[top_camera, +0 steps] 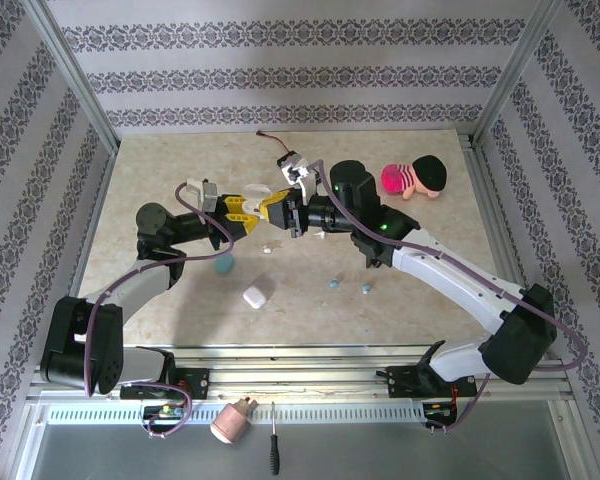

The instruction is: Insert the wireless bluetooth earbuds into the charging case

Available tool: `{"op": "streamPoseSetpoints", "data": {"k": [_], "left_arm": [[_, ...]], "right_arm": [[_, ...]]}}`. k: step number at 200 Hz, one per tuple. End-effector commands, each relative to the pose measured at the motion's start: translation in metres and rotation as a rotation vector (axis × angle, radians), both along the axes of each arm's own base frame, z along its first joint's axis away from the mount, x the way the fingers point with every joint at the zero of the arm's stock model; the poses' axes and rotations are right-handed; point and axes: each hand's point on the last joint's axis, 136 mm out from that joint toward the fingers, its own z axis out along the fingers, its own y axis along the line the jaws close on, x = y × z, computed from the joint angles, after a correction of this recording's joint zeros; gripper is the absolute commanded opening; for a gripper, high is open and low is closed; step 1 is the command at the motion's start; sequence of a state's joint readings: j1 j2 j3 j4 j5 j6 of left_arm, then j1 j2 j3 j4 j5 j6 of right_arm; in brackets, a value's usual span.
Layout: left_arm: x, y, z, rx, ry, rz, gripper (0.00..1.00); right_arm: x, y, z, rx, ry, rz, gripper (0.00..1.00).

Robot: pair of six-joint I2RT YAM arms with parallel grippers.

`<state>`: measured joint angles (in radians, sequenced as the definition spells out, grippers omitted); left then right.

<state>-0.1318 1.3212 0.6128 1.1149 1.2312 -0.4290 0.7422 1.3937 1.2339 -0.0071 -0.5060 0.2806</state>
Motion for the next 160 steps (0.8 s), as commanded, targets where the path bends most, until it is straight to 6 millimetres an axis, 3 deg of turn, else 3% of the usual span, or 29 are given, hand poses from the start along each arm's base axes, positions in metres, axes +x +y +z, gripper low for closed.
{"op": "streamPoseSetpoints", "data": {"k": [1,78,160], "left_arm": [[-0.014,-0.003,0.022,-0.01,-0.089,-0.04,0.3],[-0.016,-0.003,0.027,-0.013,-0.105,-0.038,0.3],[-0.01,-0.001,0.031,-0.016,-0.138,0.004,0.3]], "right_arm": [[0.008,0.0,0.017,0.028,-0.057,-0.019,0.14],[0.022,-0.005,0.003,0.018,-0.03,-0.068,0.13],[0.015,-0.005,-0.011,0.002,0.014,-0.042,0.14]]}}
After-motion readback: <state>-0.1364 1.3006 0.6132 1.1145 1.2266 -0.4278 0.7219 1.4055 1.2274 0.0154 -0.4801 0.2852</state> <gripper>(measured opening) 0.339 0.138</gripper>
